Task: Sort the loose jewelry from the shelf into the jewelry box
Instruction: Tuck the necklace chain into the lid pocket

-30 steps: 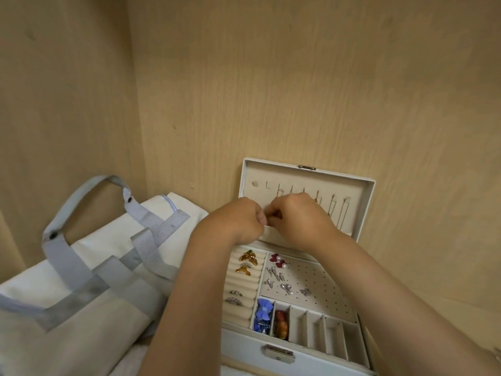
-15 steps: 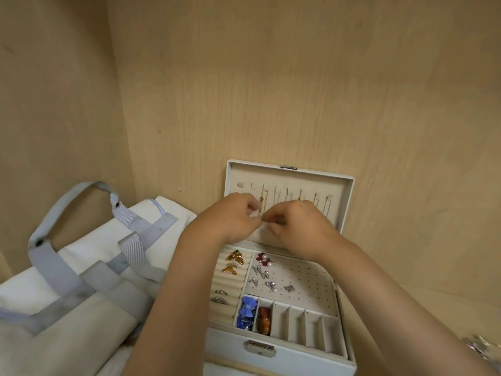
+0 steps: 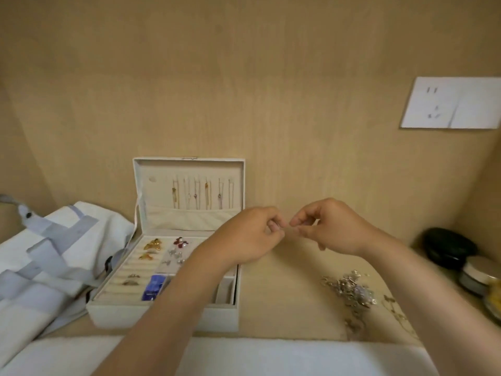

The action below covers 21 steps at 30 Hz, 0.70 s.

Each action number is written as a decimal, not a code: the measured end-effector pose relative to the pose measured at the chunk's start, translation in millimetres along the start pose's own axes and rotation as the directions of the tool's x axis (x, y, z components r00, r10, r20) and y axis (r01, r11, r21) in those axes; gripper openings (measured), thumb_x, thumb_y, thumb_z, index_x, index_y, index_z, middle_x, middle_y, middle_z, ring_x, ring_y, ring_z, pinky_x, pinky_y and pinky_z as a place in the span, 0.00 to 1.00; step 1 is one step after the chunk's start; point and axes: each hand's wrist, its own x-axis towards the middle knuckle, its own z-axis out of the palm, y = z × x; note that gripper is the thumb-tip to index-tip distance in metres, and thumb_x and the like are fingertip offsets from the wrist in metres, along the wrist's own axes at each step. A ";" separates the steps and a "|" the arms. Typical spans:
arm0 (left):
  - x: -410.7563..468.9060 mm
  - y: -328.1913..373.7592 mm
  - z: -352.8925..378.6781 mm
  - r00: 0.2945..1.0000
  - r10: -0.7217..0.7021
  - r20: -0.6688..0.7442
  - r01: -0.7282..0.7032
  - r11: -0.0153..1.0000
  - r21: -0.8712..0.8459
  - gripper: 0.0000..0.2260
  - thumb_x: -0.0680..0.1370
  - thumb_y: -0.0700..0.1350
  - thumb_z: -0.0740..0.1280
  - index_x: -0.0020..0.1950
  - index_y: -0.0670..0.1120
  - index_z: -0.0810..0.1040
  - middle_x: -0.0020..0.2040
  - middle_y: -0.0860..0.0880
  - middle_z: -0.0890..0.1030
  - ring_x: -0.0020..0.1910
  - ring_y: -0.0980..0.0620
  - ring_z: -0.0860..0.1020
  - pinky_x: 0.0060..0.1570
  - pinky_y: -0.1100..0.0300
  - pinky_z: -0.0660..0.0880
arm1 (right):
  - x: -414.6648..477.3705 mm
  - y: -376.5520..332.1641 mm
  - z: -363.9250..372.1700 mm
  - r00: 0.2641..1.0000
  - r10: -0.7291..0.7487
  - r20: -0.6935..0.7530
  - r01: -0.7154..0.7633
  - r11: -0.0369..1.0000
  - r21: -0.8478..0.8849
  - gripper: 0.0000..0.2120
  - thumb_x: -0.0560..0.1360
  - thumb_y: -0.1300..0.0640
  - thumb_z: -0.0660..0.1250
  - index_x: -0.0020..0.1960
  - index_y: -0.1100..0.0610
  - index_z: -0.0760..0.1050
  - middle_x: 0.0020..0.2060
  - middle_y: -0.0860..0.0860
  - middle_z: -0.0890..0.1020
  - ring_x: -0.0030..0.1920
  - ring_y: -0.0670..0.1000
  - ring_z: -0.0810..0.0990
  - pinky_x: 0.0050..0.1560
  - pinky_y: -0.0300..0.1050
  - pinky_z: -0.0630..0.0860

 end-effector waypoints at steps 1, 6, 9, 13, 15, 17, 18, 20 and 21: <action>4.4 11.0 13.8 1.000 0.016 0.016 -0.016 1.000 -0.003 0.07 0.78 0.48 0.65 0.54 0.53 0.81 0.36 0.58 0.76 0.34 0.61 0.73 0.38 0.61 0.71 | -10.8 13.4 -7.5 1.000 0.028 0.007 -0.028 1.000 -0.012 0.04 0.75 0.60 0.73 0.47 0.51 0.83 0.38 0.48 0.82 0.21 0.40 0.75 0.27 0.35 0.72; 23.8 48.4 80.4 0.988 0.045 0.149 -0.042 0.999 -0.021 0.06 0.78 0.47 0.67 0.53 0.54 0.81 0.44 0.58 0.79 0.36 0.65 0.73 0.41 0.65 0.71 | -55.1 72.1 -30.1 0.992 0.130 0.003 -0.129 0.986 -0.108 0.06 0.74 0.60 0.73 0.49 0.52 0.84 0.41 0.49 0.84 0.25 0.33 0.75 0.30 0.27 0.69; 29.6 58.4 110.5 0.981 0.027 0.194 -0.022 0.999 -0.026 0.05 0.77 0.46 0.67 0.51 0.54 0.81 0.43 0.58 0.79 0.38 0.62 0.75 0.46 0.62 0.75 | -73.2 96.5 -35.4 0.986 0.169 -0.007 -0.168 0.976 -0.139 0.05 0.74 0.59 0.73 0.48 0.50 0.83 0.39 0.44 0.83 0.30 0.33 0.76 0.32 0.24 0.68; 33.0 69.6 141.8 0.982 0.011 0.188 -0.004 0.999 -0.040 0.04 0.77 0.47 0.69 0.50 0.53 0.82 0.42 0.58 0.79 0.37 0.62 0.75 0.49 0.60 0.76 | -87.9 121.8 -43.1 0.978 0.207 -0.010 -0.207 0.969 -0.135 0.05 0.73 0.54 0.75 0.43 0.44 0.82 0.39 0.41 0.83 0.42 0.38 0.80 0.44 0.31 0.73; 34.3 75.9 154.2 0.986 0.039 0.161 -0.037 0.999 -0.014 0.04 0.77 0.48 0.69 0.50 0.53 0.83 0.42 0.59 0.78 0.41 0.61 0.75 0.50 0.59 0.76 | -91.7 130.9 -46.8 0.972 0.232 0.029 -0.227 0.966 -0.126 0.07 0.72 0.55 0.75 0.39 0.43 0.82 0.39 0.41 0.84 0.44 0.40 0.81 0.49 0.36 0.76; 34.7 78.3 166.6 0.986 0.097 0.135 -0.105 0.993 0.056 0.05 0.77 0.52 0.69 0.51 0.55 0.82 0.46 0.58 0.76 0.52 0.57 0.73 0.57 0.56 0.73 | -95.4 137.0 -49.5 0.964 0.256 0.076 -0.245 0.962 -0.123 0.06 0.71 0.54 0.76 0.39 0.44 0.84 0.38 0.40 0.84 0.43 0.40 0.81 0.48 0.37 0.77; 33.8 77.1 171.3 0.984 0.119 0.132 -0.130 0.989 0.075 0.05 0.77 0.53 0.69 0.51 0.56 0.81 0.48 0.58 0.76 0.55 0.56 0.71 0.59 0.55 0.71 | -96.6 138.9 -49.5 0.960 0.262 0.095 -0.249 0.960 -0.129 0.05 0.70 0.53 0.77 0.39 0.44 0.84 0.37 0.39 0.84 0.42 0.39 0.81 0.46 0.36 0.76; 32.8 74.6 179.9 0.981 0.151 0.125 -0.164 0.982 0.095 0.07 0.76 0.56 0.69 0.52 0.56 0.80 0.50 0.57 0.76 0.56 0.56 0.69 0.59 0.56 0.69 | -99.1 144.2 -48.6 0.952 0.279 0.128 -0.262 0.956 -0.136 0.03 0.69 0.52 0.78 0.40 0.45 0.84 0.35 0.39 0.83 0.41 0.39 0.80 0.43 0.35 0.73; 32.1 72.4 181.9 0.979 0.164 0.118 -0.177 0.979 0.106 0.07 0.76 0.56 0.69 0.52 0.56 0.80 0.50 0.57 0.76 0.56 0.56 0.68 0.59 0.56 0.69 | -99.3 146.0 -47.1 0.948 0.287 0.140 -0.268 0.953 -0.140 0.03 0.69 0.51 0.78 0.40 0.46 0.85 0.35 0.39 0.83 0.41 0.39 0.79 0.43 0.36 0.73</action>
